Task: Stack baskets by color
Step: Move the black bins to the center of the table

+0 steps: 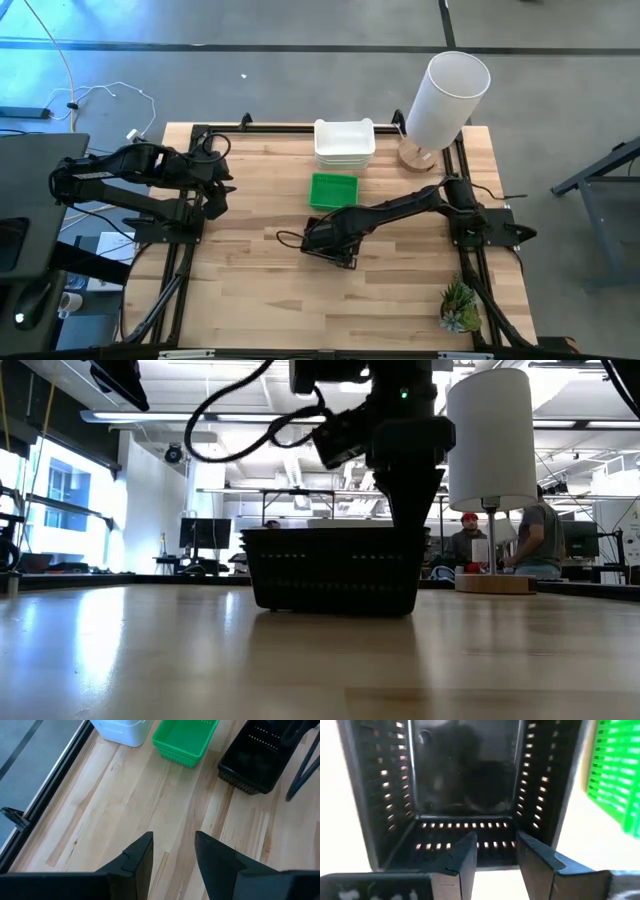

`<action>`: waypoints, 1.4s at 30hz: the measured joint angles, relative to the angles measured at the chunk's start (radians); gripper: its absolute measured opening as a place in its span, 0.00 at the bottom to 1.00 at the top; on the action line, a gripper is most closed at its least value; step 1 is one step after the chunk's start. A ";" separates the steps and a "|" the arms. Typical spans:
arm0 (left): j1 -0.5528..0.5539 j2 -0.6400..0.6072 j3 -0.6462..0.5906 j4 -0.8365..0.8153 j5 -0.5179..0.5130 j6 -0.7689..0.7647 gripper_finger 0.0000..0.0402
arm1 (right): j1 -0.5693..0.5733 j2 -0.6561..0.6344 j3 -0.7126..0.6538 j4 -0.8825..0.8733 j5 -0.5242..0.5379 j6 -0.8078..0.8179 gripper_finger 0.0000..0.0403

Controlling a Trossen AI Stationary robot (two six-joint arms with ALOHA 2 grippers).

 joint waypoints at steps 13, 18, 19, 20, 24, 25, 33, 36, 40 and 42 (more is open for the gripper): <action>0.000 0.000 0.000 0.000 0.000 0.001 0.33 | 0.043 -0.040 0.000 0.089 -0.059 0.066 0.31; 0.000 0.000 0.000 0.000 0.002 0.000 0.33 | 0.057 -0.039 0.000 0.087 -0.062 0.082 0.31; 0.000 0.000 0.000 0.000 0.003 0.000 0.33 | 0.061 -0.037 0.000 0.089 -0.063 0.082 0.31; 0.000 0.000 0.000 0.000 0.003 0.000 0.33 | 0.064 -0.033 0.000 0.090 -0.063 0.085 0.31; 0.000 0.000 0.000 0.000 0.003 0.000 0.33 | 0.071 -0.029 -0.001 0.091 -0.062 0.105 0.31; 0.000 0.000 0.000 0.000 0.003 0.000 0.33 | 0.071 -0.027 -0.001 0.089 -0.062 0.106 0.31; 0.000 0.000 0.000 0.000 0.004 0.000 0.33 | 0.075 -0.019 -0.001 0.037 -0.050 0.137 0.31; 0.000 0.000 0.000 0.000 0.003 0.000 0.33 | 0.075 -0.019 -0.001 -0.001 -0.023 0.174 0.31; 0.000 0.000 0.000 0.000 0.004 0.000 0.33 | 0.075 -0.019 -0.001 -0.042 -0.006 0.194 0.31; 0.000 0.000 0.000 0.000 0.004 0.000 0.33 | 0.075 -0.019 -0.001 -0.045 -0.006 0.197 0.31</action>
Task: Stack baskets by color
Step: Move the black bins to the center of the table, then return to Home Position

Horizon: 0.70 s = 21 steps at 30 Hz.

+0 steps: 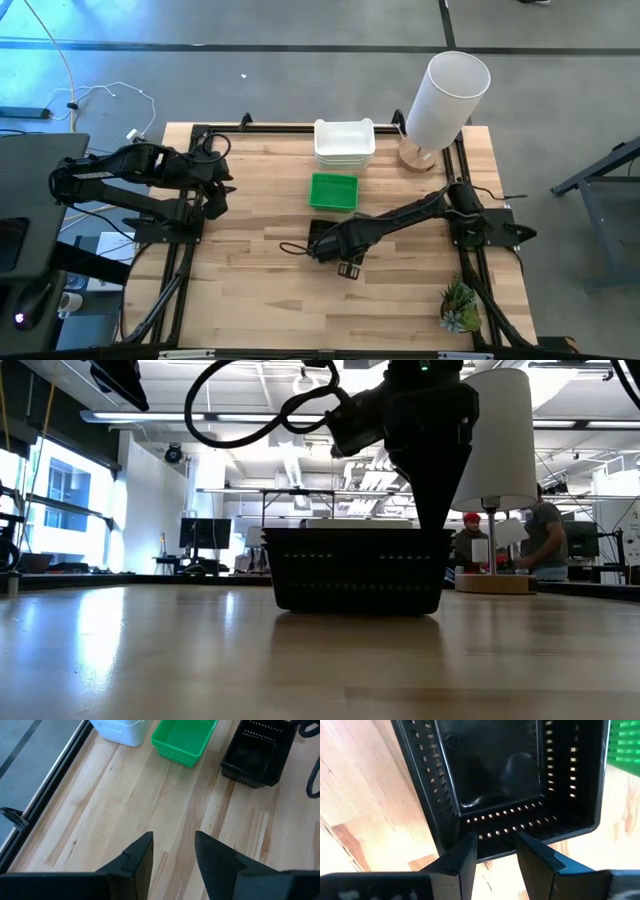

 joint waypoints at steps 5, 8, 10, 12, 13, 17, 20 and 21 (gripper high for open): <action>0.000 0.000 0.000 0.000 0.001 0.000 0.33 | 0.002 0.000 0.000 0.004 -0.003 -0.024 0.31; -0.002 -0.021 -0.026 0.018 0.015 -0.010 0.33 | 0.002 -0.017 0.000 0.001 -0.003 -0.027 0.31; -0.013 -0.056 -0.076 0.072 0.027 -0.028 0.33 | 0.003 -0.043 0.000 -0.004 0.008 -0.040 0.31; -0.030 -0.098 -0.144 0.142 0.048 -0.040 0.33 | 0.005 -0.074 0.000 -0.006 0.044 -0.049 0.31; -0.037 -0.119 -0.181 0.184 0.064 -0.042 0.33 | 0.007 -0.090 0.000 -0.010 0.072 -0.055 0.31; -0.060 -0.202 -0.320 0.347 0.111 -0.042 0.33 | 0.015 -0.174 0.000 -0.020 0.178 -0.067 0.31; -0.076 -0.256 -0.419 0.477 0.140 -0.043 0.33 | 0.031 -0.232 0.000 -0.026 0.295 -0.067 0.31; -0.082 -0.273 -0.450 0.513 0.145 -0.043 0.33 | 0.036 -0.250 0.000 -0.034 0.328 -0.068 0.31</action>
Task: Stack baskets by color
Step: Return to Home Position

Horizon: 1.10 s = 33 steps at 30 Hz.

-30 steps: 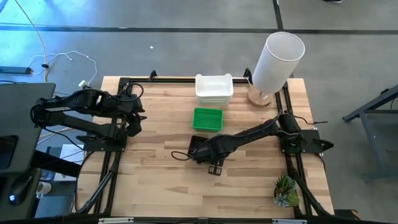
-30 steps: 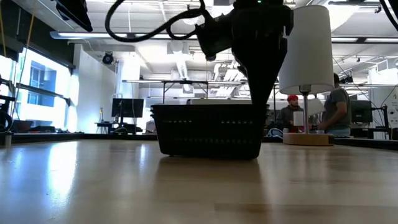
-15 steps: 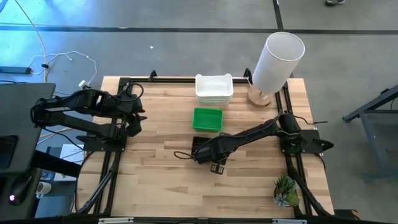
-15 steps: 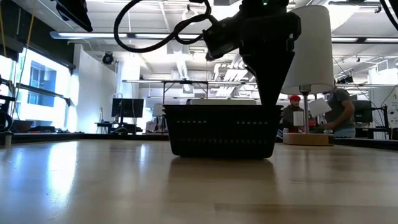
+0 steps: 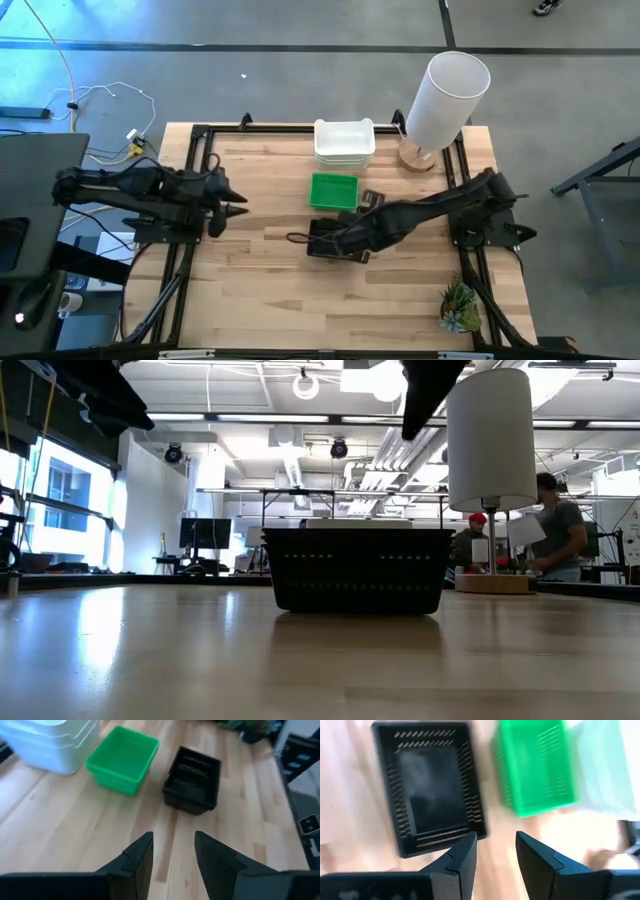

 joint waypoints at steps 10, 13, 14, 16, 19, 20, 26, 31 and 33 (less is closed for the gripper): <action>-0.053 -0.137 -0.262 0.298 0.014 0.000 0.33 | 0.048 -0.103 0.000 -0.203 0.235 0.172 0.31; -0.070 -0.165 -0.348 0.415 0.042 0.000 0.33 | 0.072 -0.106 0.000 -0.274 0.282 0.266 0.31; -0.074 -0.171 -0.374 0.455 0.046 0.001 0.33 | 0.079 -0.106 0.000 -0.280 0.293 0.289 0.31; -0.082 -0.183 -0.422 0.522 0.049 0.004 0.33 | 0.089 -0.108 -0.009 -0.269 0.302 0.296 0.31; -0.085 -0.193 -0.483 0.621 0.060 0.023 0.33 | 0.091 -0.107 -0.044 -0.277 0.301 0.327 0.31; -0.085 -0.192 -0.503 0.655 0.075 0.025 0.33 | 0.090 -0.107 -0.063 -0.279 0.299 0.340 0.31; -0.085 -0.192 -0.590 0.763 0.150 0.027 0.33 | 0.063 -0.158 -0.226 -0.279 0.264 0.410 0.31; -0.081 -0.192 -0.640 0.830 0.137 0.011 0.33 | 0.040 -0.276 -0.382 -0.251 0.226 0.468 0.31; -0.081 -0.192 -0.660 0.858 0.136 0.015 0.33 | 0.039 -0.340 -0.447 -0.198 0.225 0.472 0.31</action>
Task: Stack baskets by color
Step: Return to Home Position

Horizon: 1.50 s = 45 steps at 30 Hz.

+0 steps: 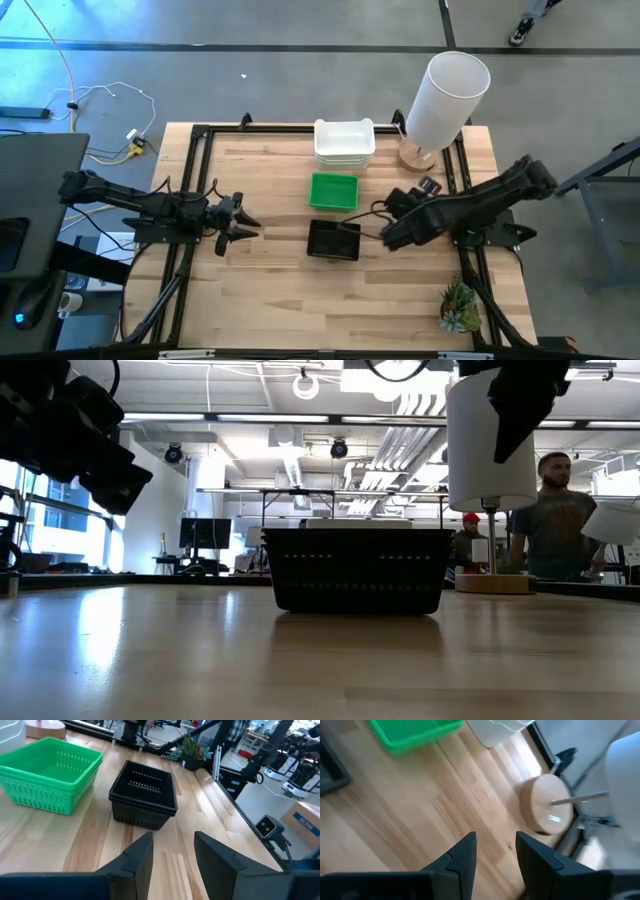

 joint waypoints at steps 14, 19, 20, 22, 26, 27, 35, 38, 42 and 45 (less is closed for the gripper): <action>0.000 -0.016 -0.014 0.017 0.003 0.073 0.33 | 0.000 -0.580 -0.483 0.592 0.033 -0.149 0.31; 0.000 -0.019 -0.014 0.013 0.003 0.104 0.33 | 0.000 -0.749 -0.646 0.856 0.031 -0.274 0.31; 0.000 -0.019 -0.014 0.012 0.003 0.117 0.33 | 0.001 -0.778 -0.678 0.907 0.026 -0.305 0.31; 0.000 -0.019 -0.014 0.012 0.003 0.142 0.33 | 0.001 -0.832 -0.741 1.019 0.002 -0.380 0.31; 0.000 -0.019 -0.014 0.025 0.005 0.152 0.33 | 0.001 -0.934 -0.864 1.236 -0.074 -0.482 0.31; 0.000 -0.019 -0.014 0.026 0.006 0.152 0.33 | 0.002 -0.957 -0.892 1.284 -0.093 -0.501 0.31; 0.000 -0.019 -0.014 0.027 0.006 0.153 0.33 | 0.003 -1.110 -1.062 1.520 -0.168 -0.633 0.31; 0.000 -0.019 -0.014 0.027 0.006 0.153 0.33 | 0.003 -1.157 -1.113 1.577 -0.185 -0.665 0.31; 0.000 -0.019 -0.014 0.027 0.006 0.153 0.33 | 0.003 -1.212 -1.173 1.651 -0.217 -0.708 0.31; 0.000 -0.019 -0.014 0.027 0.007 0.174 0.33 | 0.003 -1.249 -1.208 1.664 -0.213 -0.726 0.31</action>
